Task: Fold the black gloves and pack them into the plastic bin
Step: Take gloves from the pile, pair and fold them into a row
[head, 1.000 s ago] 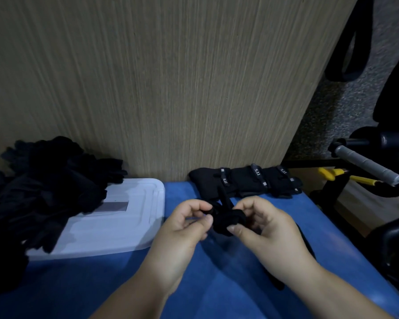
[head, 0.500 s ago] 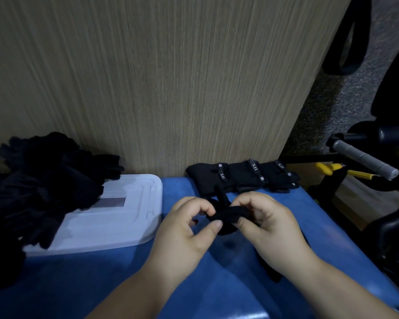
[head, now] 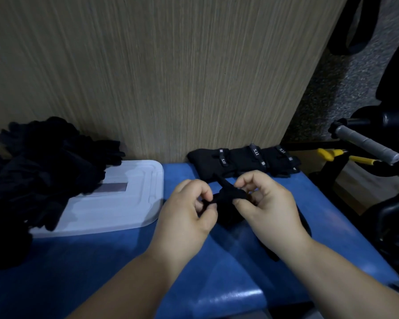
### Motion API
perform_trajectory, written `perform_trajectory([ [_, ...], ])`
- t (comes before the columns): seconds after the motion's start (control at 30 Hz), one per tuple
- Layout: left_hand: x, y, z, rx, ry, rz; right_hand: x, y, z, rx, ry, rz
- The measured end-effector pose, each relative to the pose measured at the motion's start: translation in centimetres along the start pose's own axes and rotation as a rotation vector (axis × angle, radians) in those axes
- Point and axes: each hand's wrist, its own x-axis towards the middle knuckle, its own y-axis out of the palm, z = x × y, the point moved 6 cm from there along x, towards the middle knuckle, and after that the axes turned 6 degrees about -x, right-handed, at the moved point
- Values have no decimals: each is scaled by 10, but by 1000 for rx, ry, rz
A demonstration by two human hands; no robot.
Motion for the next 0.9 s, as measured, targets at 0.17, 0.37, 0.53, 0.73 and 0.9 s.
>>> perform_trajectory([
  [0.17, -1, -4, -6, 10, -29, -2, 2, -3, 2, -234, -30, -57],
  [0.37, -1, -11, -5, -134, -123, -20, -2, 11, 2, -39, 17, 138],
  [0.53, -4, -7, -5, -236, -160, 45, -2, 9, 6, -83, -15, 122],
  [0.73, -4, -1, 2, -456, -282, 51, 1, -5, 4, 65, 20, 5],
  [0.9, -17, 21, 23, -481, -699, 315, 0, 5, 1, 456, 161, 123],
])
